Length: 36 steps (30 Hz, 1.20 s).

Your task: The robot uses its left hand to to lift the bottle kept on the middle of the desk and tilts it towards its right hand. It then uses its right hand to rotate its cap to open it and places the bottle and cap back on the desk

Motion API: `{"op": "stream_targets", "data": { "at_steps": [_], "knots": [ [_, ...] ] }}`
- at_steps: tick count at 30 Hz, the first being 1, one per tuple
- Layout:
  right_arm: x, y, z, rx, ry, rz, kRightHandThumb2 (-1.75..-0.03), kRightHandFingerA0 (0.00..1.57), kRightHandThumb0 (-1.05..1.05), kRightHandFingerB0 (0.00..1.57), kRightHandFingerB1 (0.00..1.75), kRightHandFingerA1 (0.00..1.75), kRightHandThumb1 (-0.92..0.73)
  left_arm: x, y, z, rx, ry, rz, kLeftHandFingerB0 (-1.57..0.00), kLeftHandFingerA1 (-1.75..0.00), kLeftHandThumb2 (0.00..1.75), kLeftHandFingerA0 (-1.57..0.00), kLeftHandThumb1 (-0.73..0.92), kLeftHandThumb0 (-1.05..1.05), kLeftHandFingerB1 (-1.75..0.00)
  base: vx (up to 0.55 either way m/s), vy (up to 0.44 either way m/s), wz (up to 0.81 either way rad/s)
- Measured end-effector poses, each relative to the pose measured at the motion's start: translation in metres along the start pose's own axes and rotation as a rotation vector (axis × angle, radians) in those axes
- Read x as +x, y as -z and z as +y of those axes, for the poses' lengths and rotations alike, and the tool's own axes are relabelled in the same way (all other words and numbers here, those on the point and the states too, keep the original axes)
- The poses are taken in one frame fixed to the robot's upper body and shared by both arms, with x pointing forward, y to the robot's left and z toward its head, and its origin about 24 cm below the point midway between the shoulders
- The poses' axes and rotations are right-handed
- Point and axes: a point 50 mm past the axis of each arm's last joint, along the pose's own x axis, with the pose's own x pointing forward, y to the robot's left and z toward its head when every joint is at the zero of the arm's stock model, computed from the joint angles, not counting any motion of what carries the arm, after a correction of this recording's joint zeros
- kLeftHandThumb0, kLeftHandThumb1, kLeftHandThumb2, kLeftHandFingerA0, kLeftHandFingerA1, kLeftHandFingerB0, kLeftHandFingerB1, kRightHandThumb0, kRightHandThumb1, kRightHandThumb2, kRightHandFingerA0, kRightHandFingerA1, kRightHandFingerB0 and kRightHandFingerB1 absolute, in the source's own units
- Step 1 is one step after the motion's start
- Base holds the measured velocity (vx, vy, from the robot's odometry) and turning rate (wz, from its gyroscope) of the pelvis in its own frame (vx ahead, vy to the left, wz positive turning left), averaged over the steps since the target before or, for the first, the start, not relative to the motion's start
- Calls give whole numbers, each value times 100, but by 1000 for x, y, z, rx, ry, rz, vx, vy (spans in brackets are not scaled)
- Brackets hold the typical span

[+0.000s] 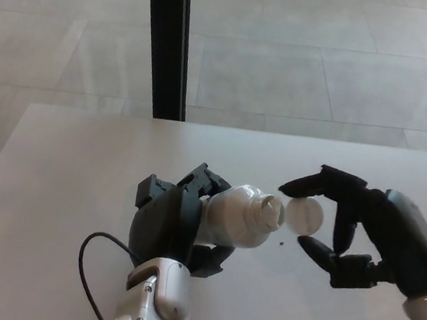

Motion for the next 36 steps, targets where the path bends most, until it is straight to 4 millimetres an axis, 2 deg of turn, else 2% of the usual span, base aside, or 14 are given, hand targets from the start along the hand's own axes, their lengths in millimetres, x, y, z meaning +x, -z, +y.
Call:
{"op": "stream_targets", "data": {
  "at_steps": [2,3,8,9,11,13,16,18,23,24,29,30,31,36],
  "knots": [
    [-3,7,-10,-19,36,16,-101,99,-4,98,92,153,-50,-2,3,2,-4,-7,5,-80,-167,93,-98,71,12,-138,0,0,0],
    [-6,12,-16,-31,51,30,-101,102,-5,100,91,152,-47,-3,4,3,-4,-6,6,-70,-174,86,-71,74,10,-119,0,0,0],
    [-20,43,-39,-74,150,124,-101,102,-7,96,92,143,-49,-6,18,16,26,-21,12,-70,-171,80,-70,78,9,-121,0,0,0],
    [-22,46,-41,-77,161,133,-100,96,-6,97,93,152,-49,-6,19,17,32,-22,13,-68,-107,80,-69,71,4,-79,0,0,0],
    [-26,50,-44,-83,182,151,-94,97,-11,98,88,151,-49,-7,24,20,52,-18,9,-75,-160,97,-68,67,5,-111,0,0,0],
    [-36,58,-45,-93,188,190,-94,95,-11,96,89,157,-52,-7,34,29,97,-19,8,-75,-153,84,-77,68,2,-101,0,0,0],
    [-44,64,-36,-81,155,218,-91,95,-14,96,84,157,-53,-5,36,34,140,-6,-13,-68,-175,90,-73,66,3,-136,0,0,0],
    [-47,66,-30,-74,124,230,-84,89,-15,91,82,163,-62,-3,32,35,169,16,-36,-81,-167,82,-82,70,0,-109,0,0,0],
    [-49,66,-17,-60,51,239,-69,84,-17,91,72,162,-69,1,23,32,284,86,-103,-84,-134,77,-87,69,-5,-85,0,0,0],
    [-49,66,-14,-57,36,241,-62,78,-24,66,51,122,-73,2,21,31,307,101,-115,-80,-126,75,-90,70,-9,-77,0,0,0],
    [-49,65,3,-49,-71,260,-60,67,-33,38,37,76,-68,4,10,23,414,177,-171,-80,-123,75,-91,70,-6,-76,0,0,0],
    [-49,65,5,-49,-92,264,-86,47,-44,27,47,72,-53,4,9,22,431,189,-178,-79,-120,76,-92,71,-7,-76,0,0,0],
    [-49,65,9,-52,-122,270,-61,25,-45,29,33,57,-68,3,7,20,452,207,-188,-69,-107,73,-91,69,-7,-69,0,0,0],
    [-52,67,23,-89,-238,302,-62,7,-50,25,32,56,-70,1,1,10,541,287,-213,-64,-123,62,-84,57,-15,-64,0,0,0]
  ]
}}
